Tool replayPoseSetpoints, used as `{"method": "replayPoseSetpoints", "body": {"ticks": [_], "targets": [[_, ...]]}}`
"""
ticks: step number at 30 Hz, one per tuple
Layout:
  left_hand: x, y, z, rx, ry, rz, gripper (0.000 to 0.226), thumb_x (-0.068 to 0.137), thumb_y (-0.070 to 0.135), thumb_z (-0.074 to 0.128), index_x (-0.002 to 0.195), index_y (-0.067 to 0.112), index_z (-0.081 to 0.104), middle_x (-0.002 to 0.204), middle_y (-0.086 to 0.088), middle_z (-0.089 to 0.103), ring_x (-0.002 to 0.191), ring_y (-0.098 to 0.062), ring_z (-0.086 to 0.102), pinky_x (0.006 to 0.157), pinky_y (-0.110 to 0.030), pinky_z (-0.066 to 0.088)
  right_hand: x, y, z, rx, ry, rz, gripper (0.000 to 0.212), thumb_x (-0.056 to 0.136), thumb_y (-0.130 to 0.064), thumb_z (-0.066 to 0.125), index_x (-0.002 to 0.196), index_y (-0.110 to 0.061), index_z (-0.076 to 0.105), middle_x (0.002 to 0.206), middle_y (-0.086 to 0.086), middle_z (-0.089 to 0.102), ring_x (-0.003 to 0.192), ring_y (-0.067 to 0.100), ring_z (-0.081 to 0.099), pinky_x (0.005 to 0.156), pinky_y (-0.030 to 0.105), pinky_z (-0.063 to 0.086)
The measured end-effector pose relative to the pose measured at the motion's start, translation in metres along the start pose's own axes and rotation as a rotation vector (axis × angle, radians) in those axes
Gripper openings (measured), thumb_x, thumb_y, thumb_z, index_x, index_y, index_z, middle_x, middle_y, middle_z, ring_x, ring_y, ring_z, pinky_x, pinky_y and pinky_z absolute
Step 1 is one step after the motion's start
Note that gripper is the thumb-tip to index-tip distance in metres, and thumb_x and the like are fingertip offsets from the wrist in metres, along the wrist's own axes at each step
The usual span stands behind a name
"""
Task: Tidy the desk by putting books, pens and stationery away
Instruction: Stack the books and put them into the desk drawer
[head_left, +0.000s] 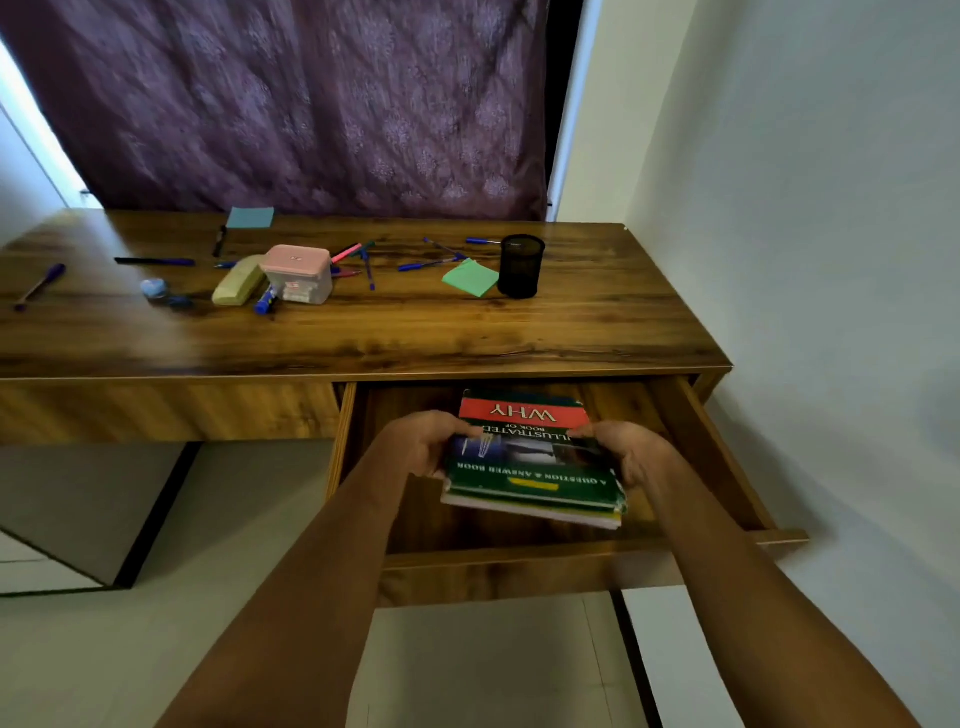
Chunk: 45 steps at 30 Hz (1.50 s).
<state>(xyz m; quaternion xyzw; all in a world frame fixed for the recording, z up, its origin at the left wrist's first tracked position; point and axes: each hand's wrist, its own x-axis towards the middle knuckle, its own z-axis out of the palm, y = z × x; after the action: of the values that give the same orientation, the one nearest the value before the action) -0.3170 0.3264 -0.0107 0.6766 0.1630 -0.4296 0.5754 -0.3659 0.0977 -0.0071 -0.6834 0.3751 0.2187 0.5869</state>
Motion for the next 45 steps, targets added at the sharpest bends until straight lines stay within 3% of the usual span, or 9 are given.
{"method": "replayPoseSetpoints", "body": {"ticks": [3,8,13,17,25,31,37,41,45], "targets": [[0.017,-0.015,-0.008,-0.051,0.062,0.012,0.026,0.09,0.016,0.061,0.112,0.004,0.053,0.109,-0.016,0.063,0.094,-0.027,0.064,0.079,-0.038,0.055,0.018,0.003,0.022,0.002,0.019,-0.011,0.023,0.086,-0.012,0.066,0.104,0.0,0.058,0.095,0.017,0.064,0.085,0.029,0.064,0.085,0.04,0.055],[0.05,-0.027,-0.031,-0.044,0.238,0.012,0.032,0.091,0.016,0.06,0.117,-0.001,0.053,0.116,-0.021,0.06,0.103,-0.033,0.062,0.094,-0.045,0.051,0.052,-0.003,0.059,0.057,0.007,0.018,0.016,0.093,-0.008,0.057,0.105,0.001,0.054,0.083,0.015,0.056,0.067,0.025,0.054,0.058,0.036,0.047],[0.07,-0.038,-0.054,0.014,0.331,-0.04,0.011,0.091,0.0,0.056,0.101,-0.003,0.053,0.092,-0.017,0.058,0.096,-0.03,0.059,0.102,-0.045,0.045,0.086,0.001,0.1,0.049,-0.04,0.043,0.028,0.094,-0.014,0.057,0.116,0.001,0.048,0.088,0.015,0.055,0.073,0.026,0.056,0.087,0.043,0.052],[0.078,-0.048,-0.07,0.291,0.367,-0.084,0.011,0.094,-0.004,0.045,0.095,-0.002,0.055,0.101,-0.022,0.057,0.088,-0.027,0.052,0.097,-0.037,0.044,0.098,0.007,0.128,0.062,-0.092,0.082,0.019,0.093,-0.016,0.058,0.098,-0.002,0.047,0.083,0.014,0.053,0.066,0.025,0.057,0.058,0.038,0.052],[0.06,-0.041,-0.07,0.798,0.268,-0.14,0.017,0.099,0.01,0.043,0.098,0.0,0.057,0.074,-0.003,0.042,0.066,-0.013,0.044,0.072,-0.024,0.043,0.105,0.028,0.154,0.029,-0.122,0.061,0.019,0.094,-0.017,0.056,0.089,-0.001,0.047,0.08,0.012,0.05,0.071,0.026,0.055,0.093,0.045,0.05],[0.045,-0.021,-0.061,0.961,0.268,-0.096,0.037,0.1,0.009,0.042,0.135,-0.004,0.042,0.138,-0.018,0.048,0.123,-0.029,0.05,0.103,-0.033,0.039,0.094,0.033,0.166,-0.117,-0.04,-0.017,0.035,0.094,-0.026,0.056,0.12,-0.002,0.053,0.111,0.017,0.06,0.088,0.026,0.06,0.079,0.033,0.051],[0.049,-0.037,-0.049,1.144,0.193,-0.105,0.023,0.098,0.012,0.046,0.111,-0.004,0.057,0.075,-0.004,0.043,0.072,-0.017,0.046,0.08,-0.028,0.037,0.088,0.035,0.166,-0.347,0.012,-0.06,0.042,0.094,-0.025,0.057,0.127,0.0,0.049,0.113,0.015,0.06,0.103,0.026,0.057,0.091,0.029,0.043],[0.038,-0.047,-0.04,1.156,0.153,-0.079,0.037,0.099,0.011,0.043,0.132,-0.005,0.045,0.109,-0.017,0.055,0.105,-0.025,0.054,0.093,-0.033,0.042,0.08,0.038,0.162,-0.488,-0.018,-0.13,0.041,0.09,-0.024,0.063,0.121,-0.001,0.053,0.119,0.016,0.06,0.109,0.027,0.06,0.089,0.031,0.047],[0.037,-0.055,-0.039,1.026,0.196,0.031,0.028,0.097,0.011,0.043,0.122,-0.001,0.049,0.08,-0.006,0.047,0.067,-0.014,0.045,0.069,-0.028,0.039,0.068,0.033,0.149,-0.506,-0.084,-0.217,0.034,0.088,-0.022,0.065,0.115,-0.003,0.057,0.117,0.014,0.062,0.104,0.025,0.061,0.092,0.032,0.049]]}}
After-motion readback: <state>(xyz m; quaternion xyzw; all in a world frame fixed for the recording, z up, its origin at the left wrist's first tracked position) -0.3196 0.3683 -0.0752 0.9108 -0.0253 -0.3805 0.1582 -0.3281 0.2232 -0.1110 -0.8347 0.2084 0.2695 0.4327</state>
